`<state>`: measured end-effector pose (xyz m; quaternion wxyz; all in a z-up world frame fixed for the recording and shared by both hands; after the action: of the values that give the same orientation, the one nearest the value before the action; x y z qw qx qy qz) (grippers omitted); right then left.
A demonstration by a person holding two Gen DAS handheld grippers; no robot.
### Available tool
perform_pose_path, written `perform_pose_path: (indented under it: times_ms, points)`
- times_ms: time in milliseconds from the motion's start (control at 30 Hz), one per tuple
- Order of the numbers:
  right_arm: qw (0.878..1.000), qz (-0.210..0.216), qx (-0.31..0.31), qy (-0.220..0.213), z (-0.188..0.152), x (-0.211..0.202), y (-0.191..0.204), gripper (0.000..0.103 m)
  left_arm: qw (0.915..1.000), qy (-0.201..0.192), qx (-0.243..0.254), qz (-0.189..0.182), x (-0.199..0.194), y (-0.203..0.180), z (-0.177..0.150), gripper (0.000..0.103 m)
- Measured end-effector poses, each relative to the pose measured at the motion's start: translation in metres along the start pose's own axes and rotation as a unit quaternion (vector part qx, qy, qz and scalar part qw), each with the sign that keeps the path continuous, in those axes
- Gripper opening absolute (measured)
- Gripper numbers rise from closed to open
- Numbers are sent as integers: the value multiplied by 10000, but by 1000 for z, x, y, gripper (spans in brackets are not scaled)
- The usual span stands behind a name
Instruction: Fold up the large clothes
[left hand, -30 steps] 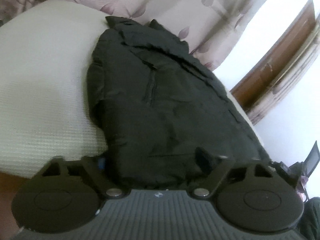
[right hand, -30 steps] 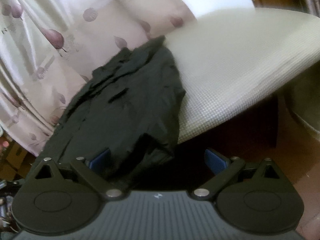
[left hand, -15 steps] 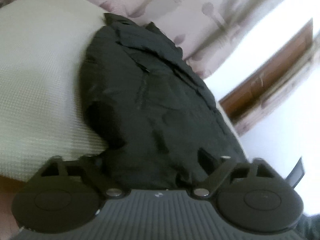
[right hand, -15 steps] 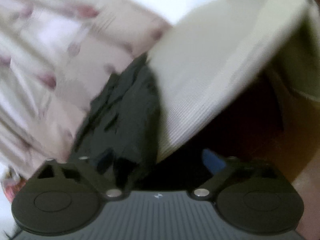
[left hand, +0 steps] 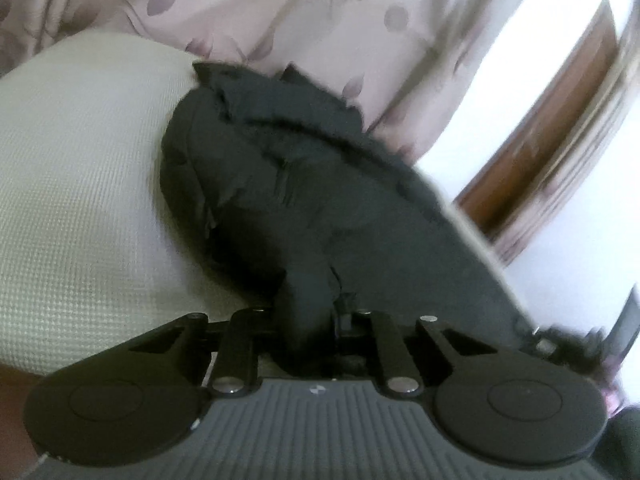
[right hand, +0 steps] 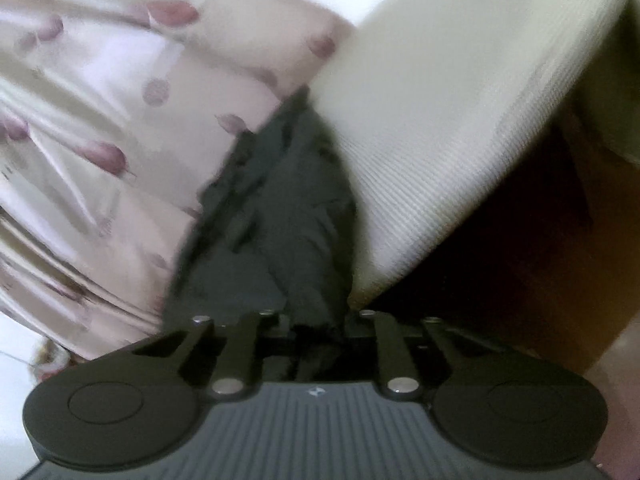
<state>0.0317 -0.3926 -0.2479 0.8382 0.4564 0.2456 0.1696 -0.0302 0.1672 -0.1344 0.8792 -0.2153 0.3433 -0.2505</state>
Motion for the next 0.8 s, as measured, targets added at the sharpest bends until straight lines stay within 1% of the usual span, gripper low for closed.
perform_pose_path:
  times_ms: [133,200,267,400,500,667,800]
  points:
    - [9992,356,-50,-155,9,-19,18,13,9997,-153,51,-156,-16,-13,2,17]
    - [9988,422,-171,-175,8,-24,25,13,9994,-216,117,-244,-21,-18,-2,17]
    - [9985,485,-181,-188,5,-28,28,13,9993,-189,145,-291,-23,-18,-8,17]
    - [9975,683,-4,-207,-2,-39,23,13,9991,-218,-38,-363,-32,-11,-18,17]
    - [9960,860,-11,-234,-3,-48,32,13,9983,-338,-50,-480,-42,-14,-20,17]
    - [9913,1268,-98,-323,7,-58,56,13,9960,-634,95,-620,-56,-27,-12,17]
    - [9885,1442,-233,-383,17,-57,73,13,9935,-927,103,-652,-63,-34,1,17]
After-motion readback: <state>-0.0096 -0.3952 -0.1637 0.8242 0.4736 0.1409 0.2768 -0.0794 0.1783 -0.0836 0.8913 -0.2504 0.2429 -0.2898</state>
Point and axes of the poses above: each gripper's, at about its wrist camera, not at the fingertips, and x roughly the way its jaws point, y to its left, z to its top, the point moved 7 cm from there along x, roughly the way its jaws point, and after that the axes turned 2 degrees about y, right-handed, at the moved point
